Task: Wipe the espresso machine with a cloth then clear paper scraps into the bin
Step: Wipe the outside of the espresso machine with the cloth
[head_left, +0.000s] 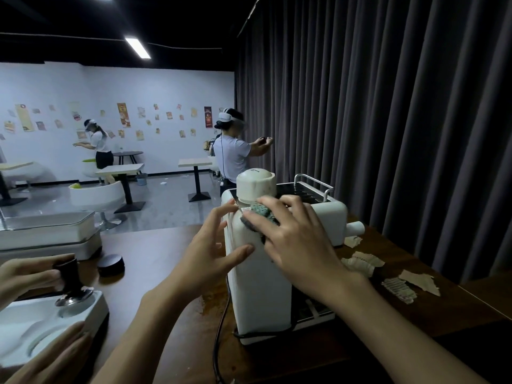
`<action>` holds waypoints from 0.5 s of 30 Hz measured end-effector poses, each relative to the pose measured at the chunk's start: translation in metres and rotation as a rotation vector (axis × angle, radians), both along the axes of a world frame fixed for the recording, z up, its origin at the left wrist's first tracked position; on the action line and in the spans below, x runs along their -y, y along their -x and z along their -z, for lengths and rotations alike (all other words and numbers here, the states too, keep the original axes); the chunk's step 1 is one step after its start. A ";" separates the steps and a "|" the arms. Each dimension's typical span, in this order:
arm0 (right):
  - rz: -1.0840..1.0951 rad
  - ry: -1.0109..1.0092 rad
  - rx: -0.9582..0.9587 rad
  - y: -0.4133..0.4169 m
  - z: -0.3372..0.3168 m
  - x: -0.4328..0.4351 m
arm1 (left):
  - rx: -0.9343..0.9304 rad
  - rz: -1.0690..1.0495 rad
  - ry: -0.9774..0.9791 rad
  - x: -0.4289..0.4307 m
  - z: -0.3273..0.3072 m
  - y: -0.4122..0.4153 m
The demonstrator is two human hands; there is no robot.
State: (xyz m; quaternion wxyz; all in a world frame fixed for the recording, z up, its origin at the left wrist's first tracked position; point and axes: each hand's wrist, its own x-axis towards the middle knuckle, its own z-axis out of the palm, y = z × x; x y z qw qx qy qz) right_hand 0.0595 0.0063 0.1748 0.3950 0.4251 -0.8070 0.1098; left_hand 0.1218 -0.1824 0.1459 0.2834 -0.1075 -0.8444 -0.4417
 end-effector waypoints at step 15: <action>0.003 0.256 0.256 0.058 -0.023 -0.039 | -0.122 -0.234 0.239 -0.004 -0.070 0.045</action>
